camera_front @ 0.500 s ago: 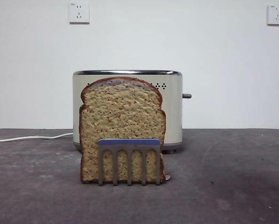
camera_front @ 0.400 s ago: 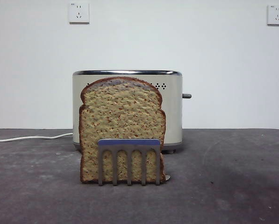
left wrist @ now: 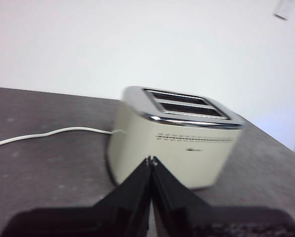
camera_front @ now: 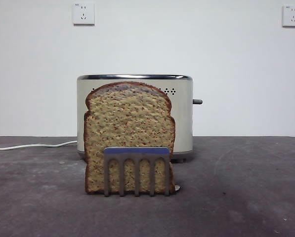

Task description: Pick up a slice of bread from the rack,put the bread on the toaster,press the button

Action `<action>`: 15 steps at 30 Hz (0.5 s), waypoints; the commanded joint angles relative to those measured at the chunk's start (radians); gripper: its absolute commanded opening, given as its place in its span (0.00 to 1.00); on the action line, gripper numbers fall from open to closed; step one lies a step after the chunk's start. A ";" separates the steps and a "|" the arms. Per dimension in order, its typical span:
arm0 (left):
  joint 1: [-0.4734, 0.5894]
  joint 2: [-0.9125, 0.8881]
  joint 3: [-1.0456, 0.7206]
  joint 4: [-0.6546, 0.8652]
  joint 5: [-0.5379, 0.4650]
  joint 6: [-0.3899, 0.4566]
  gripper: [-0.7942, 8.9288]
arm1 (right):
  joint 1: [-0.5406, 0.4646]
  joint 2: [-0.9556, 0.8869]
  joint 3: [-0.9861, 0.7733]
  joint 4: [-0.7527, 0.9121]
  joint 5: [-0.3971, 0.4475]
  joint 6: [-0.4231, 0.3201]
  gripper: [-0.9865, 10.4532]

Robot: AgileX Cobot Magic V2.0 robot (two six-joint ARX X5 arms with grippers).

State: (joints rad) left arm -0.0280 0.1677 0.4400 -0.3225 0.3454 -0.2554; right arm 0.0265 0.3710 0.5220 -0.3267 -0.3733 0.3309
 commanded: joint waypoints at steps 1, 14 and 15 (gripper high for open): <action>0.003 0.059 0.085 -0.056 0.071 0.084 0.07 | 0.003 0.077 0.117 -0.076 -0.049 -0.101 0.08; 0.002 0.303 0.460 -0.434 0.365 0.335 0.07 | 0.066 0.370 0.646 -0.653 -0.154 -0.420 0.08; 0.001 0.315 0.484 -0.470 0.375 0.357 0.07 | 0.070 0.381 0.673 -0.695 -0.154 -0.435 0.08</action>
State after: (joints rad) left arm -0.0280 0.4786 0.9115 -0.7685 0.7067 0.0349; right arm 0.0933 0.7490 1.1812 -0.9955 -0.5232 -0.0513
